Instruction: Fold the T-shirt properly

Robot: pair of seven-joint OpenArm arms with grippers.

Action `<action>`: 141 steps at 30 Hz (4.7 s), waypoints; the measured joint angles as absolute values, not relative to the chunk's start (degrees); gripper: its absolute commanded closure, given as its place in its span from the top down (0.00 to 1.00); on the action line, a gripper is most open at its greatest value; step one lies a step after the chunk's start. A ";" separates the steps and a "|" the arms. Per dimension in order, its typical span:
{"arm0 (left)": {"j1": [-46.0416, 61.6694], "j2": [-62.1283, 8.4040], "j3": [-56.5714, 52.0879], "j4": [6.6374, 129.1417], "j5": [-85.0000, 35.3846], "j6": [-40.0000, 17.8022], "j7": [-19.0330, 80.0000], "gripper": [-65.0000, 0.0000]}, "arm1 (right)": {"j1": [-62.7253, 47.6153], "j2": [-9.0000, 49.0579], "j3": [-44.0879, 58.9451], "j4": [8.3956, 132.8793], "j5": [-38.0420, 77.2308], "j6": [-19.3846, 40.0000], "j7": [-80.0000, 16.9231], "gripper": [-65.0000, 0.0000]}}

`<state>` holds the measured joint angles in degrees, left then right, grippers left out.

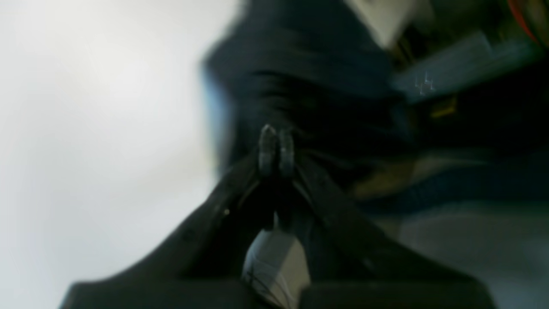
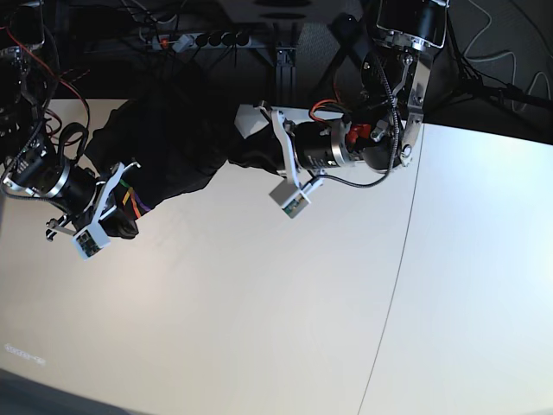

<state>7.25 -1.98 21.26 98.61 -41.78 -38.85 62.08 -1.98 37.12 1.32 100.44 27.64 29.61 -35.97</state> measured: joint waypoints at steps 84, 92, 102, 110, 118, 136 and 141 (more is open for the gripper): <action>-15.11 -4.54 36.38 94.80 -23.55 -34.87 49.28 0.00 | 4.93 31.92 3.31 83.24 37.45 29.63 -47.64 0.00; -15.44 -3.99 36.32 85.76 -16.21 -34.94 42.46 0.00 | 4.95 31.27 3.31 83.22 37.08 29.63 -47.62 0.00; -16.34 -3.97 36.32 80.29 -8.34 -34.94 36.91 0.00 | 4.93 31.24 3.31 83.22 36.60 29.63 -47.64 0.00; -22.72 -4.82 36.32 70.72 -7.51 -34.50 35.97 0.00 | 4.91 31.24 3.31 83.22 36.53 29.63 -47.64 0.00; -23.18 -8.32 36.25 72.86 -7.55 -31.99 37.23 0.00 | -1.58 31.18 3.31 83.24 38.83 29.61 -47.07 0.00; -22.65 -13.69 20.67 72.90 -22.68 -33.45 45.10 0.00 | -8.88 21.32 3.97 84.05 43.88 29.56 -44.16 0.00; -19.94 -17.23 13.96 74.70 -25.41 -33.47 45.36 0.00 | -8.93 20.84 8.08 84.38 42.44 29.56 -44.69 0.00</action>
